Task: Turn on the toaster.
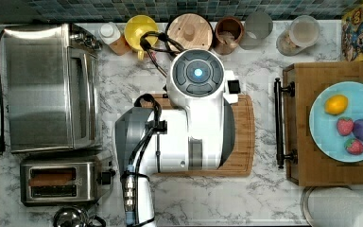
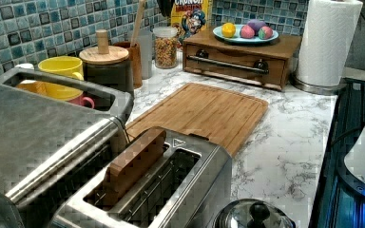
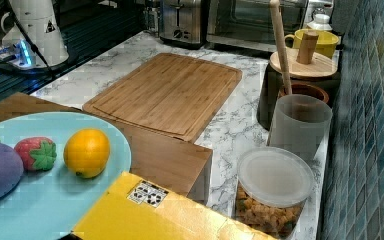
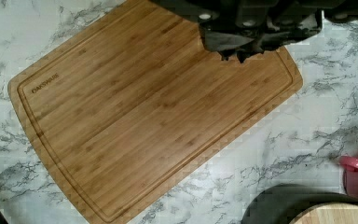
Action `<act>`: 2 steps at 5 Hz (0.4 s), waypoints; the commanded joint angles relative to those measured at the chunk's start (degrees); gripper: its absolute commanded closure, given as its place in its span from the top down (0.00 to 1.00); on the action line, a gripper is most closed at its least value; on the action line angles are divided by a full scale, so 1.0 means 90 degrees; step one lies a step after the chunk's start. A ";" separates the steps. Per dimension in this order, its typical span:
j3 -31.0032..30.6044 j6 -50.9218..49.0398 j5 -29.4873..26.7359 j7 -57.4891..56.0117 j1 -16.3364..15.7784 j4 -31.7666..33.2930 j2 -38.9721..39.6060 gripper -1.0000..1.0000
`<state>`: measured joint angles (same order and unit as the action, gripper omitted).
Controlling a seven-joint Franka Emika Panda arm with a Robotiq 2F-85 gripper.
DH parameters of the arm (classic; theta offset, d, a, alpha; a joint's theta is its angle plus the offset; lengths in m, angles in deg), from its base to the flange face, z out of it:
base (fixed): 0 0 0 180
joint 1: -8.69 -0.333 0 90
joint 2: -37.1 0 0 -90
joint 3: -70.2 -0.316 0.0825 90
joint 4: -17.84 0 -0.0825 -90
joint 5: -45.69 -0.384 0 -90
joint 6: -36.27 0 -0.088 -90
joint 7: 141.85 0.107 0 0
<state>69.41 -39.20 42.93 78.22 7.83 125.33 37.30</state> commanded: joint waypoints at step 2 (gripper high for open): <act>-0.0078 0.0322 -0.0418 -0.0915 -0.0101 0.0530 -0.0394 0.00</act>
<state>69.87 -37.56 42.57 75.70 8.01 126.39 37.11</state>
